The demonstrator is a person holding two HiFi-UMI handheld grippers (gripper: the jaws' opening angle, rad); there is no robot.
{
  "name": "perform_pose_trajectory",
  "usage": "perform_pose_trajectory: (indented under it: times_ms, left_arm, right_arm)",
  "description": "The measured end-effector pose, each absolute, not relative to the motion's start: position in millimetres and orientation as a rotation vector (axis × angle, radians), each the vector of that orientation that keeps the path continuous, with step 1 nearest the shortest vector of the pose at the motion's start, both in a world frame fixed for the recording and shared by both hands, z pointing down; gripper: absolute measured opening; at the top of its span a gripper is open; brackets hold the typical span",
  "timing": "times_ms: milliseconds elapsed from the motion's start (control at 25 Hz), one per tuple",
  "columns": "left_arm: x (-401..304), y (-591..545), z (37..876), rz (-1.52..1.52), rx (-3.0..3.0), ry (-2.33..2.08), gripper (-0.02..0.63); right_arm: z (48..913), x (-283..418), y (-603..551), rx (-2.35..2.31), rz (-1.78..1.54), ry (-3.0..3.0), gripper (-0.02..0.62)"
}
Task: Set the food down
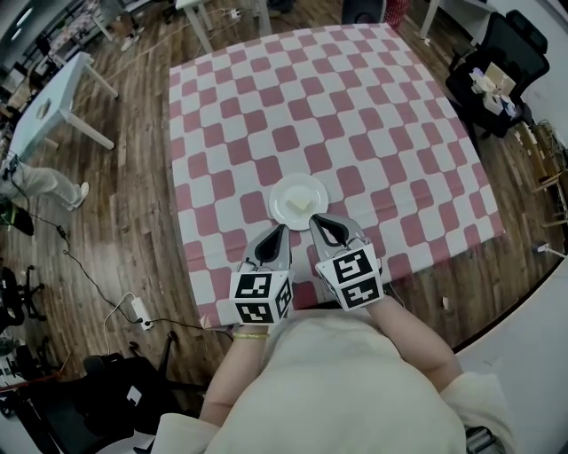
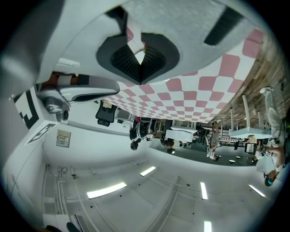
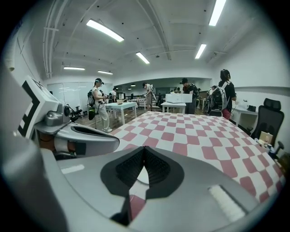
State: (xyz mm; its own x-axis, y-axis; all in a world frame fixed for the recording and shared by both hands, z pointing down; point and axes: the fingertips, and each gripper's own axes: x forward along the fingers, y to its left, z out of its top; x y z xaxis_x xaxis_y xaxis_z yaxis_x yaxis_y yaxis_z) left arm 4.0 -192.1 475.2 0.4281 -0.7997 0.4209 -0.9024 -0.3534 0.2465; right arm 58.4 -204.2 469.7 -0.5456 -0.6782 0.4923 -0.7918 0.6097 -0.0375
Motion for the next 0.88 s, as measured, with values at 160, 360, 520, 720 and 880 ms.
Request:
perform_pose_trajectory:
  times_ms: [160,360,520,720,880]
  left_arm:
    - [8,-187,472,0.310,2.255,-1.447,0.005]
    - [11,-181,471,0.304,2.259,-1.452,0.005]
    - [14,-176,469,0.296,2.258,-1.455,0.005]
    - [16,-172,467,0.290,2.263,-1.455,0.005]
    - [18,-169,466,0.292,2.269,-1.455,0.005]
  right_arm:
    - [465,59,-196,1.172,0.333,-2.424,0.006]
    - [460,65,-191,1.190,0.325,-2.441,0.005]
    - [455,70,-187,1.210,0.325,-2.454,0.005]
    - [452,74,-183,1.223,0.321,-2.462,0.005]
    - [452,76,-180,1.237,0.331,-2.468,0.005]
